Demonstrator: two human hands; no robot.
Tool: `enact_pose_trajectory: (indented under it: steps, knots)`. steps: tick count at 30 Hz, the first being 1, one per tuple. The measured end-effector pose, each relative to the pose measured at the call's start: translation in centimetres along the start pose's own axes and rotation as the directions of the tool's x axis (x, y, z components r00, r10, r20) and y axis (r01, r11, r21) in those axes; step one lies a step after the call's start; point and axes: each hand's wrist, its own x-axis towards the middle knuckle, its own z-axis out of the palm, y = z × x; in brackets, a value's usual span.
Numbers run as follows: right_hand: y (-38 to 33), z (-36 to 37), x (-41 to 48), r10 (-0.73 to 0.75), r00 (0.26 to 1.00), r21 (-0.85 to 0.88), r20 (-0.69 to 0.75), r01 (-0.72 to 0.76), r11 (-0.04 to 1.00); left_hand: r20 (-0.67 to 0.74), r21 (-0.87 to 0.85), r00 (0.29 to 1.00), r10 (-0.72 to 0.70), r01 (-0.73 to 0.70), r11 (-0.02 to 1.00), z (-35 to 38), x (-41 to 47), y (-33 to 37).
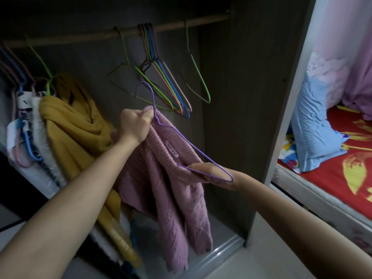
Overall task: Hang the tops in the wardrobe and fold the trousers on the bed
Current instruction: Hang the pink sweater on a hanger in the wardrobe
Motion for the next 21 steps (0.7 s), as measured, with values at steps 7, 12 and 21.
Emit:
enact_pose_trajectory:
  steps: [7, 12, 21]
  knots:
    - [0.5, -0.4, -0.8, -0.16, 0.962, -0.48, -0.221, 0.035, 0.877, -0.044, -0.281, 0.93, -0.364, 0.338, 0.898, -1.0, 2.4, -3.3]
    - [1.0, -0.6, -2.7, -0.553, 0.829, -0.937, -0.088, 0.119, 0.328, -0.126, 0.001, 0.95, -0.285, 0.288, 0.958, -1.3, 2.8, -6.6]
    - [1.1, -1.8, -4.1, -0.741, 0.67, -0.999, 0.046, 0.041, -0.025, -0.006, 0.456, 0.996, 0.092, -0.079, 0.886, -1.5, 0.4, -7.3]
